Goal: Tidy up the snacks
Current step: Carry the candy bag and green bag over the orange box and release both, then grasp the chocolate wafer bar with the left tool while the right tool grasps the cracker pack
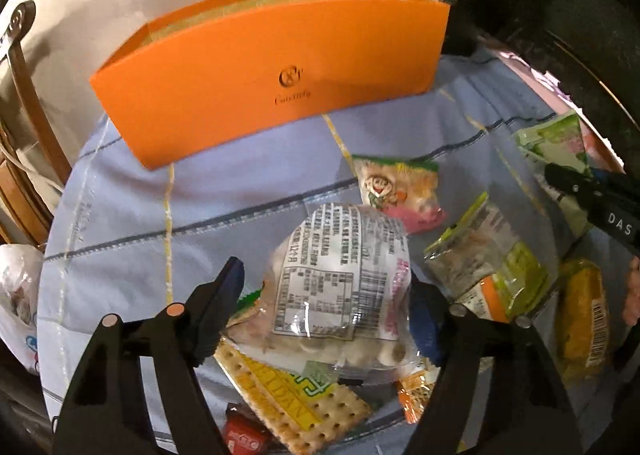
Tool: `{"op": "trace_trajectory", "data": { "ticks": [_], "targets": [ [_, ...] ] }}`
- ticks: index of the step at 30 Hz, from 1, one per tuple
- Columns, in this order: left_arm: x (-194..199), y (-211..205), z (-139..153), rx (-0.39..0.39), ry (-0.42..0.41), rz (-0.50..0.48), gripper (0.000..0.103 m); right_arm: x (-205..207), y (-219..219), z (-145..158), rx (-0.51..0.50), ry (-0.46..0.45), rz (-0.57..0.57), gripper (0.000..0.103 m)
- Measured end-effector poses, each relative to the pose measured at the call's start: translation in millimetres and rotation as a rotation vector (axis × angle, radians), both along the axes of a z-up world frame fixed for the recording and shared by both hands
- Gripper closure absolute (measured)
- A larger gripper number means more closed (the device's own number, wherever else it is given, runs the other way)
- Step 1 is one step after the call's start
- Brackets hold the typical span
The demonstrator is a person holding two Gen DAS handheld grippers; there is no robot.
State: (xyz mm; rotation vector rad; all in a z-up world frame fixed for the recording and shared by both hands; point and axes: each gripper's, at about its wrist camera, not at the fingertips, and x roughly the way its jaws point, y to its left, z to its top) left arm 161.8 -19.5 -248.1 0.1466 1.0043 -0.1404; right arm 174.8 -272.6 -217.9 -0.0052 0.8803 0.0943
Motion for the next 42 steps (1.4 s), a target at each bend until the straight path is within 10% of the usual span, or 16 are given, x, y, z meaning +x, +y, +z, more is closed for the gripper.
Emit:
{"op": "trace_trajectory", "data": {
  "ticks": [14, 28, 30, 31, 32, 38, 42],
  "targets": [
    [14.3, 37.4, 95.4, -0.052, -0.180, 0.122, 0.029, 1.3, 31.9, 116.1, 0.053, -0.235, 0.104, 0.071],
    [167.1, 75.9, 138.3, 0.002, -0.318, 0.181, 0.026, 171.1, 107.9, 147.6, 0.121, -0.308, 0.215, 0.070],
    [179.9, 77.0, 139.5, 0.019, -0.354, 0.212, 0.004, 189.4, 120.1, 143.0, 0.104, -0.294, 0.230, 0.050],
    [184.5, 76.7, 139.6, 0.060, -0.383, 0.258, 0.004, 197.6, 127.4, 140.1, 0.087, -0.284, 0.229, 0.011],
    [187.5, 76.7, 138.0, 0.088, -0.380, 0.279, 0.004, 199.8, 132.0, 139.0, 0.071, -0.285, 0.222, 0.003],
    [155.2, 86.7, 125.7, 0.138, -0.295, 0.283, 0.004, 154.7, 139.3, 141.7, -0.027, -0.258, 0.276, 0.004],
    [94.8, 104.2, 119.4, 0.212, -0.268, 0.306, 0.004, 94.9, 134.0, 125.4, 0.084, -0.114, 0.269, 0.003]
  ]
}}
